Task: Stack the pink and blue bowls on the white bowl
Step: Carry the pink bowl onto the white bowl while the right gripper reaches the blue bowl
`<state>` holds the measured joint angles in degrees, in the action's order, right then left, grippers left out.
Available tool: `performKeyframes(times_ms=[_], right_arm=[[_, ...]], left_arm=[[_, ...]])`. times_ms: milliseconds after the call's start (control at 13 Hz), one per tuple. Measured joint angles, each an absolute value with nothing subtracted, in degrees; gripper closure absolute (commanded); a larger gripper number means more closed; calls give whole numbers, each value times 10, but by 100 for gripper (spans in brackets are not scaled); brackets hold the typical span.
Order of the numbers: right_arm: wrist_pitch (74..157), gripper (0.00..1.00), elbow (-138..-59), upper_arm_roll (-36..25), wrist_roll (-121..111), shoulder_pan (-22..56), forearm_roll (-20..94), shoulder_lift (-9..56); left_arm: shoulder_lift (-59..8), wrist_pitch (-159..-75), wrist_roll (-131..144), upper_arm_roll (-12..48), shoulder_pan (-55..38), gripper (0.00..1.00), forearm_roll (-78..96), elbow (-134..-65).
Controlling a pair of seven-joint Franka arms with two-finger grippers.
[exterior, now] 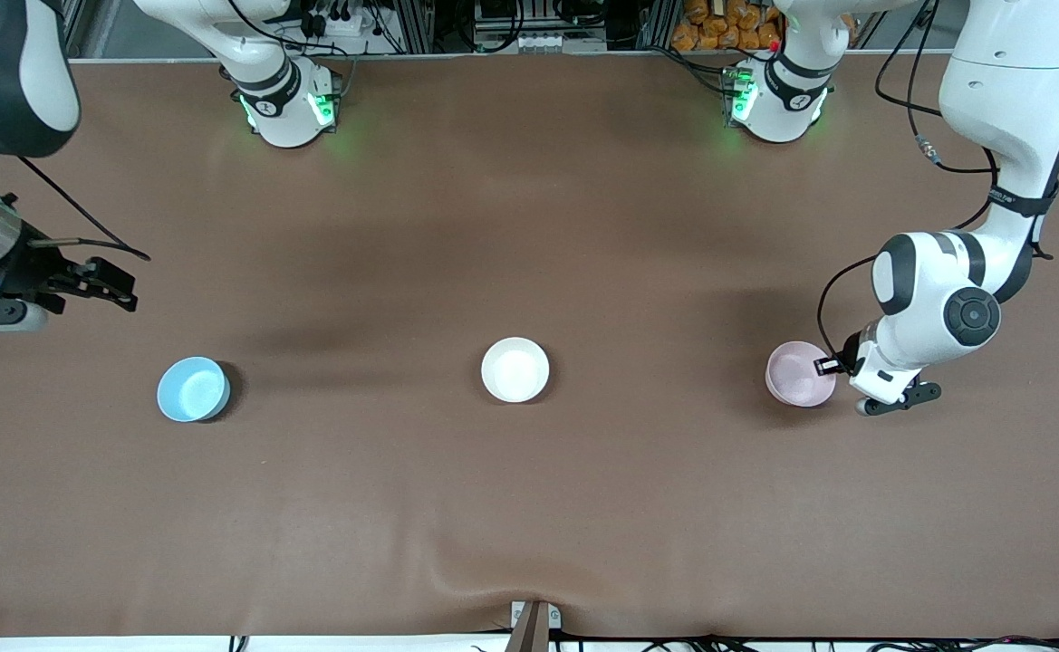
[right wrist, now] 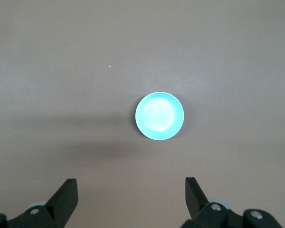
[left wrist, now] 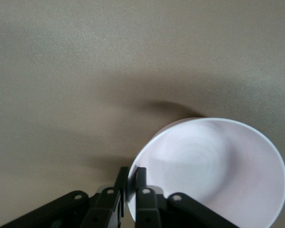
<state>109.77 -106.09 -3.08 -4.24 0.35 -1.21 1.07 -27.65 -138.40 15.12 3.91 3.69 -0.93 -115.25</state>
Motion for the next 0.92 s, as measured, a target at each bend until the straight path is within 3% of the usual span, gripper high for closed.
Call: performKeyframes(times_ms=[308,923], right_arm=[[1114,0,-1062,-29,-42,22,-12,21],[1135,0,-940,-27,-41,62,-12,123]], left_arm=[[-274,-1384,149,46,37,100,-8,-1145],[-271,-1383,177,140,28,100,17,-1088]])
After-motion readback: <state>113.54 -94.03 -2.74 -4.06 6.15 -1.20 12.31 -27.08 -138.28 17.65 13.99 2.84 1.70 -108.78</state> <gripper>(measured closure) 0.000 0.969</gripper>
